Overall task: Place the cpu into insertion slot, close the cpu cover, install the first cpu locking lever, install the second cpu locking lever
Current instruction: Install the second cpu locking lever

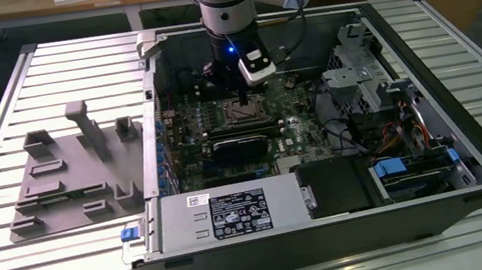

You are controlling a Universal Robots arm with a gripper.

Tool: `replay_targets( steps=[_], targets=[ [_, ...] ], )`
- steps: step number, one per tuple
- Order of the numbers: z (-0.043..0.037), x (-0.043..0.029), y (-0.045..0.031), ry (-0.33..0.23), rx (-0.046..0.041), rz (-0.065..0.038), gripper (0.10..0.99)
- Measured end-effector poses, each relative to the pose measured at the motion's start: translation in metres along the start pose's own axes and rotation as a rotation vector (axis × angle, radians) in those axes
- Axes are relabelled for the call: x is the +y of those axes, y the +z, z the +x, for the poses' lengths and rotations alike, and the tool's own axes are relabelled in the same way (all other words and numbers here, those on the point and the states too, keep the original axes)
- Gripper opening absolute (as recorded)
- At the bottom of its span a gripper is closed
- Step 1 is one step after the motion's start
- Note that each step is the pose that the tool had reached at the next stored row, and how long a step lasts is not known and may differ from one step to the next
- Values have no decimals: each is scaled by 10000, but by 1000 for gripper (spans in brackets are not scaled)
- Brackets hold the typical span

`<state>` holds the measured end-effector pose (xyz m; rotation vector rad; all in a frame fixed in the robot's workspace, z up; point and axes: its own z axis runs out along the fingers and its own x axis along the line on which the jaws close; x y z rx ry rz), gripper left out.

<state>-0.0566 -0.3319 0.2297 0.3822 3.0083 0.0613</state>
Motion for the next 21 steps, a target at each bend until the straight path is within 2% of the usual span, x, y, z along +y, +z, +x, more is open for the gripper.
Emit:
replay_targets(
  steps=[9,17,21],
  targets=[
    [-28,-109,-3,0,0,1,102],
    [-40,-138,-44,0,0,1,102],
    [-59,-211,-48,1,0,3,102]
  ],
)
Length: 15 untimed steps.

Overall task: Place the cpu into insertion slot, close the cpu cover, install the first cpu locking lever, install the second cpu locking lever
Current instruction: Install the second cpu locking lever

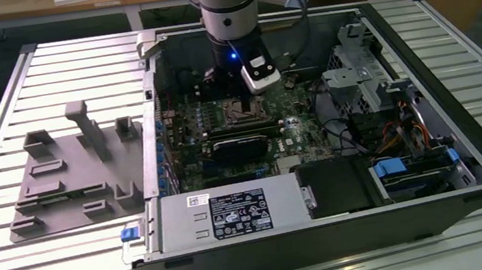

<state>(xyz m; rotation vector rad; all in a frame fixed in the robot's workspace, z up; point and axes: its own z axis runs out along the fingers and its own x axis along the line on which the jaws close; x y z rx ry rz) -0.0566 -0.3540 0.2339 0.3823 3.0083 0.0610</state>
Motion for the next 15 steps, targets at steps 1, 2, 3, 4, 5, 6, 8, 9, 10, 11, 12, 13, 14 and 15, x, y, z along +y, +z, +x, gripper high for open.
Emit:
replay_targets(
  steps=[1,2,3,4,5,6,8,9,10,11,12,13,14,15],
  targets=[
    [-6,-23,0,0,0,-1,102],
    [-12,-48,-1,0,0,-1,102],
    [-19,-73,-2,-1,0,-1,102],
    [-25,-95,-3,-1,0,0,102],
    [-29,-111,-3,-1,0,1,102],
    [-31,-121,-2,0,1,-7,102],
    [-26,-131,5,17,38,-151,102],
    [-20,-136,8,30,66,-257,102],
    [-10,-143,10,42,90,-352,102],
    [3,-153,13,48,105,-413,102],
    [17,-166,14,52,111,-443,102],
    [26,-181,14,54,114,-458,102],
    [30,-197,14,53,115,-467,102],
    [31,-213,14,53,117,-472,102]
  ],
)
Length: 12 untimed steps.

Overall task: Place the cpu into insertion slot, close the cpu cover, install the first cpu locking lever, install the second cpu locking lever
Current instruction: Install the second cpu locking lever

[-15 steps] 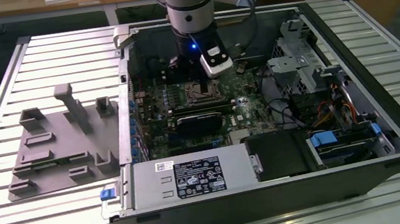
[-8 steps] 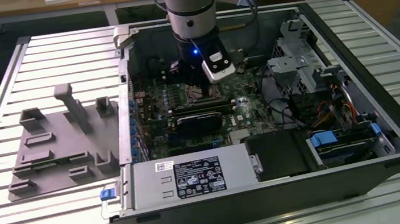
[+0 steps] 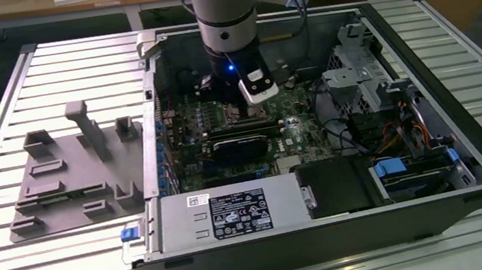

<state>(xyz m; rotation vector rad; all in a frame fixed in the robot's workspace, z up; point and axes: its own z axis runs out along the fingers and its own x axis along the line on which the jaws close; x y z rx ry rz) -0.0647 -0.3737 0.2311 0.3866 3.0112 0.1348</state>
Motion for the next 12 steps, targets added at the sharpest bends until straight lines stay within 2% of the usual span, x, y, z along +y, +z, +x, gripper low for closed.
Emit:
replay_targets(
  steps=[2,6,12],
  targets=[
    [10,-24,-1,8,9,-36,102],
    [58,-57,10,31,60,-248,102],
    [82,-147,24,83,174,-699,102]
  ],
)
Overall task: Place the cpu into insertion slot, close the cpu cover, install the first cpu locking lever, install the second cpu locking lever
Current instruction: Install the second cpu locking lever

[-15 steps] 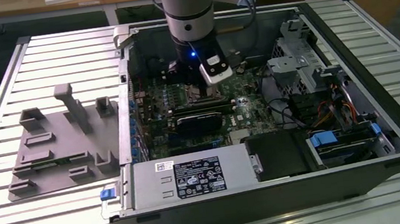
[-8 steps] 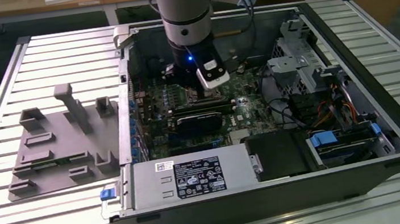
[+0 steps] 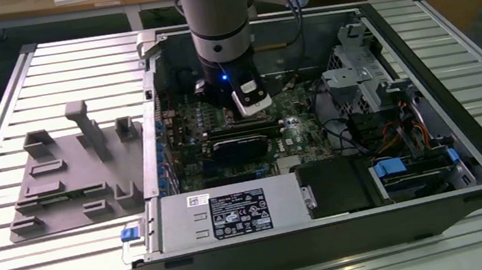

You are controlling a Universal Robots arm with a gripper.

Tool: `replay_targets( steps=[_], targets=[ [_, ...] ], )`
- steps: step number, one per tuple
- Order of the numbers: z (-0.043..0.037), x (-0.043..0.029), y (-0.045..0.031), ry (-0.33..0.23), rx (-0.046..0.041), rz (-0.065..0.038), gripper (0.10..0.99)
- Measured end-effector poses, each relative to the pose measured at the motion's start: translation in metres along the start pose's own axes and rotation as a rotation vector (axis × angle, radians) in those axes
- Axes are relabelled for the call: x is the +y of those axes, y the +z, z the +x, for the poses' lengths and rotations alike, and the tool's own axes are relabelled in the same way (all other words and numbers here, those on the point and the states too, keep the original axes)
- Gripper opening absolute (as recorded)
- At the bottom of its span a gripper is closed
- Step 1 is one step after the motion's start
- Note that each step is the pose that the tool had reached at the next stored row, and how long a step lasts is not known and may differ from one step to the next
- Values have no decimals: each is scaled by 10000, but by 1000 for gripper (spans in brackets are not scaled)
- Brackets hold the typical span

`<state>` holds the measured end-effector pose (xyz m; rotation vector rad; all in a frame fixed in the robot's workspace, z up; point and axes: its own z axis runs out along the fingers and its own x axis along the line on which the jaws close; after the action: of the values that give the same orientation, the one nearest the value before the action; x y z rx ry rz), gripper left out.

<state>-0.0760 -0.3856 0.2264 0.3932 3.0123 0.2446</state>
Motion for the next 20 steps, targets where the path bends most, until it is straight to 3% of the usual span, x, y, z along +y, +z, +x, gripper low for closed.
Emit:
replay_targets(
  steps=[7,13,20],
  targets=[
    [-3,-124,5,77,168,-653,102],
    [10,-223,28,111,239,-929,102],
    [43,-262,84,144,313,-1220,102]
  ],
)
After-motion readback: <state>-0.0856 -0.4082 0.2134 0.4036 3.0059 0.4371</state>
